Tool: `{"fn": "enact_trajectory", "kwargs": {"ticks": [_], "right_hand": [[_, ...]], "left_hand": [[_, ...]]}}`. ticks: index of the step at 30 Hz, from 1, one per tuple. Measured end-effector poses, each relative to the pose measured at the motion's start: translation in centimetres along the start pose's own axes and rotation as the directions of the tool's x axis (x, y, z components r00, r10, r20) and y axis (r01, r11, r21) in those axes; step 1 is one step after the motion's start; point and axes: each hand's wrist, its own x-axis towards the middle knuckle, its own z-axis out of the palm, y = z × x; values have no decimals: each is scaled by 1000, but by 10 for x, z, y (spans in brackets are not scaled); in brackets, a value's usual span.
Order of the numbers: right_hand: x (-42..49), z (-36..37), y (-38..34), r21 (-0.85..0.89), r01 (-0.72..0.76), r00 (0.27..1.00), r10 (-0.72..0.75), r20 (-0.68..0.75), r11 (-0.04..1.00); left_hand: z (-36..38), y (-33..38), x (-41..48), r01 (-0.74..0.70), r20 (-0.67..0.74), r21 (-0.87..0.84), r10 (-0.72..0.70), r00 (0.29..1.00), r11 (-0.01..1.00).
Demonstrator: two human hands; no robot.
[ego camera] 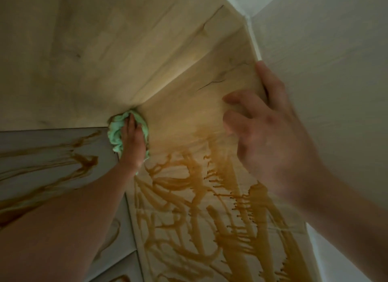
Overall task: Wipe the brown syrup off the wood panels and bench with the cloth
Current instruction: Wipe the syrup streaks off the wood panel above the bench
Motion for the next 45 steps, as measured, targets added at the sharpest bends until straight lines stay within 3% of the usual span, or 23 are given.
{"fn": "enact_trajectory", "kwargs": {"ticks": [3, 7, 10, 12, 14, 16, 21, 24, 27, 31, 34, 37, 39, 40, 41, 42, 45], "right_hand": [[2, 3, 4, -40, 41, 999, -41, 2, 998], [0, 5, 5, -38, 28, 999, -29, -28, 999], [1, 6, 4, -44, 40, 999, -40, -18, 998], [1, 5, 4, -38, 31, 999, -31, -16, 999], [0, 4, 3, -25, 16, 1000, -16, -17, 1000], [-1, 2, 1, -10, 3, 1000, -3, -20, 1000], [0, -1, -1, 9, -13, 1000, 13, -7, 1000], [0, -1, -1, 2, -18, 1000, 18, 4, 1000], [1, 0, -2, -7, -9, 1000, 9, 4, 1000], [1, 0, 0, -30, 2, 1000, -2, -8, 1000], [1, -2, -1, -9, 9, 1000, -9, -12, 1000], [-1, -4, -3, 62, 2, 998, 1, -57, 998], [-1, -3, -3, 82, 23, 996, -15, -92, 996], [0, -1, -1, 86, 32, 995, -24, -96, 996], [1, -2, -1, 92, 34, 995, -25, -96, 995], [2, -2, 0, 102, 33, 995, -23, -98, 994], [4, -1, 1, 125, 82, 982, -59, -181, 989]], "left_hand": [[-13, -26, 20, 124, 62, 9, -124, 990, 992], [-26, -65, 52, 167, 106, 89, -176, 979, 982], [-22, -78, 66, 323, 73, -25, -320, 944, 946], [-18, -86, 64, 465, 89, -175, -457, 885, 868], [-15, -100, 48, 530, 72, -213, -528, 846, 821], [-14, -111, 21, 518, 31, -209, -524, 851, 829], [-6, -193, 21, 537, 111, -221, -526, 843, 814], [-2, -119, 20, 463, 106, -187, -451, 886, 867], [8, 8, -40, 217, 36, -148, -214, 976, 965], [20, 47, -140, -17, 125, -27, 21, 992, 999], [37, 58, -202, -191, 214, 187, 150, 965, 964], [41, 81, -230, -416, 365, 210, 324, 873, 885], [35, 82, -209, -708, 401, 182, 606, 687, 682], [34, 79, -189, -810, 401, 214, 707, 583, 547], [35, 79, -168, -844, 399, 256, 744, 536, 471], [39, 79, -148, -836, 391, 306, 740, 547, 455], [50, 88, -117, -660, 354, 431, 558, 751, 616]]}}
